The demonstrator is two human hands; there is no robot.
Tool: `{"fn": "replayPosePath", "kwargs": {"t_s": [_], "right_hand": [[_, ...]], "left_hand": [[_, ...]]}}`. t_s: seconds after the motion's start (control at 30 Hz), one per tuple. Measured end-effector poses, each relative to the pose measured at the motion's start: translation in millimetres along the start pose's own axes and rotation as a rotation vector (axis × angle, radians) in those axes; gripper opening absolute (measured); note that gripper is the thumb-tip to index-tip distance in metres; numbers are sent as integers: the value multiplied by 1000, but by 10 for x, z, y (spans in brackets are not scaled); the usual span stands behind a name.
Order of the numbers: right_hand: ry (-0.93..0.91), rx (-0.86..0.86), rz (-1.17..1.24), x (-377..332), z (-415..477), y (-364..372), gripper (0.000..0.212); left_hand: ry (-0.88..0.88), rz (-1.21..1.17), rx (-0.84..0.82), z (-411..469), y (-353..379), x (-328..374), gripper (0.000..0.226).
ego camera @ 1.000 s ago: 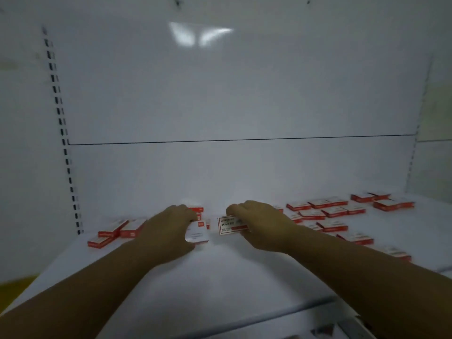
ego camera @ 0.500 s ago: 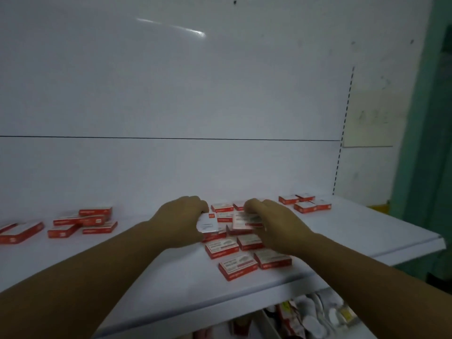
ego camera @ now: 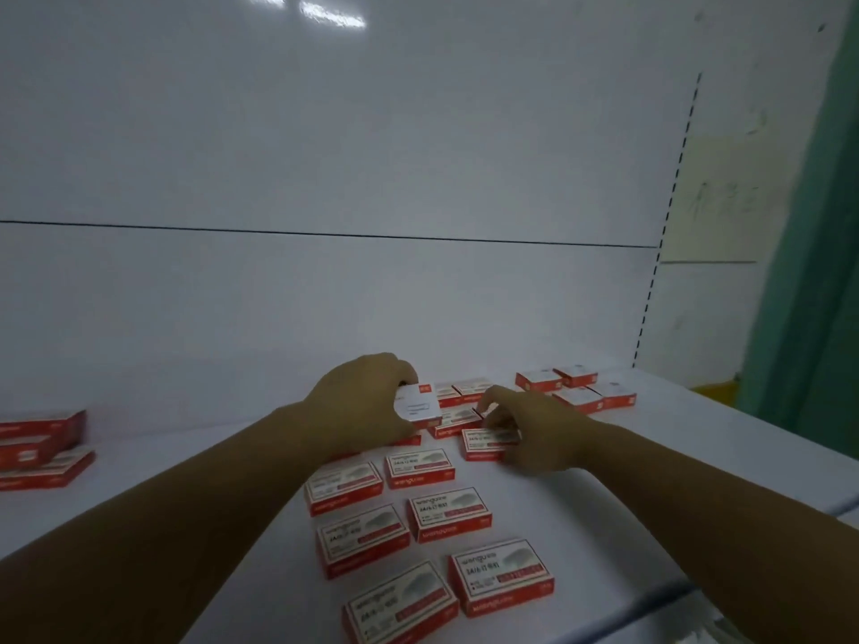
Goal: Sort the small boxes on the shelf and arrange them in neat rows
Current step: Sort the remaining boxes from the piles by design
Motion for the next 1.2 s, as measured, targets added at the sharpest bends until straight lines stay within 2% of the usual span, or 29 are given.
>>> {"fn": "replayPosePath", "kwargs": {"t_s": [0.13, 0.2, 0.33, 0.43, 0.57, 0.77, 0.97, 1.1, 1.2], "right_hand": [[-102, -24, 40, 101, 55, -70, 47], [-124, 48, 22, 259, 82, -258, 42], [-130, 191, -82, 788, 94, -720, 44], [-112, 183, -94, 1292, 7, -966, 43], [-117, 145, -78, 1828, -92, -1150, 32], [-161, 84, -89, 2209, -78, -1096, 28], [-205, 128, 13, 2060, 18, -883, 36], [-268, 82, -31, 1593, 101, -699, 56], [-399, 42, -108, 1060, 108, -568, 63]], "left_hand": [[-52, 9, -52, 148, 162, 83, 40], [-73, 22, -71, 245, 223, 207, 42], [-92, 27, -94, 479, 415, 644, 50], [-66, 101, -144, 740, 657, 1102, 59], [-89, 121, -212, 1127, 1080, 1657, 52], [-164, 82, -288, 1452, 1676, 2038, 50], [-215, 100, -185, 1326, 1559, 2002, 57], [-298, 206, -134, 828, 972, 1583, 61], [-414, 363, -197, 260, 485, 1113, 64]]}}
Point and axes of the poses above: each hand's wrist, its own z-axis towards the middle knuckle, its own y-axis out of the palm, x = y × z, the point moved 5 cm from there along z, towards the middle knuckle, and after that the axes turned 5 degrees about x, right-handed, at the moved point
